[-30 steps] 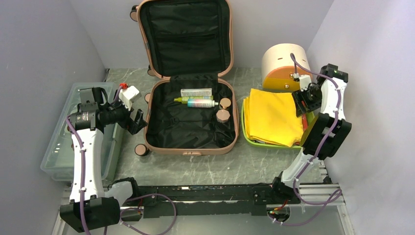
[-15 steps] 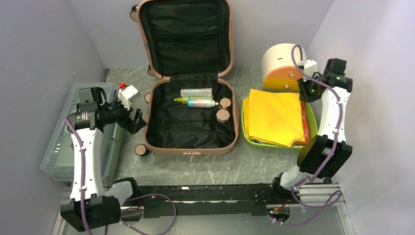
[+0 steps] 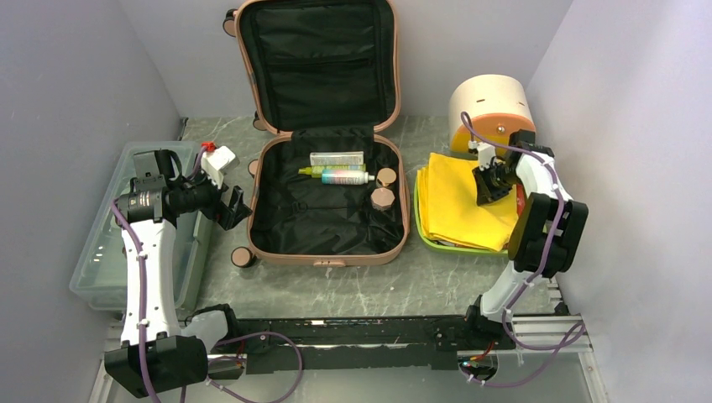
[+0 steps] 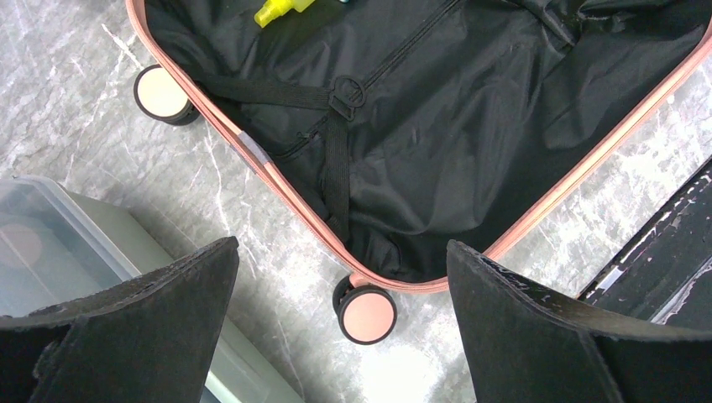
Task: Open, take out, and arrange the luggage
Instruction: Adjust the clothes in the bin.
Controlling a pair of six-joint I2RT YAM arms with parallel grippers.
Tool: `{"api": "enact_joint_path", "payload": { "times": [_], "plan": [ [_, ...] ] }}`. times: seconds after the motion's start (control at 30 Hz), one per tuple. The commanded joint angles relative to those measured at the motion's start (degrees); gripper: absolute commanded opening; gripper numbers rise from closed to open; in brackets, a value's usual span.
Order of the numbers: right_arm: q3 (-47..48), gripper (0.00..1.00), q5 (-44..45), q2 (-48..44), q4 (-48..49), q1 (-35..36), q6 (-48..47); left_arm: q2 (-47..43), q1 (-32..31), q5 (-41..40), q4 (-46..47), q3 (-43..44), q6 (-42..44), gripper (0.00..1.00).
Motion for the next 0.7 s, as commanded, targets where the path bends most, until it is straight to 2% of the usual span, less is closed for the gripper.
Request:
{"api": "enact_joint_path", "payload": {
  "times": [0.0,0.1,0.23,0.4,0.53,0.67],
  "plan": [
    [1.5,0.15,-1.1,-3.8,-3.0,0.7,-2.6,-0.6,0.4,2.8,-0.1,0.0,-0.5,0.99],
    [3.0,0.19,-2.3,-8.4,-4.0,2.8,-2.1,-0.6,0.6,3.0,-0.1,0.0,-0.5,0.99],
    [4.6,0.31,-6.7,-13.6,-4.4,4.8,-1.1,-0.9,0.8,3.3,-0.1,-0.3,-0.6,1.0],
    [3.2,0.45,-8.6,-18.3,2.7,6.0,4.0,-1.2,0.9,3.7,-0.2,-0.5,-0.8,0.99],
    [0.9,0.51,-6.9,-18.4,7.7,6.5,7.3,-1.6,1.0,3.8,-0.3,-0.7,-0.6,0.99],
    [2.8,0.52,-6.7,-14.4,10.6,6.8,11.2,-1.6,1.1,4.0,0.0,-0.8,-0.8,0.99]
  ]
}}
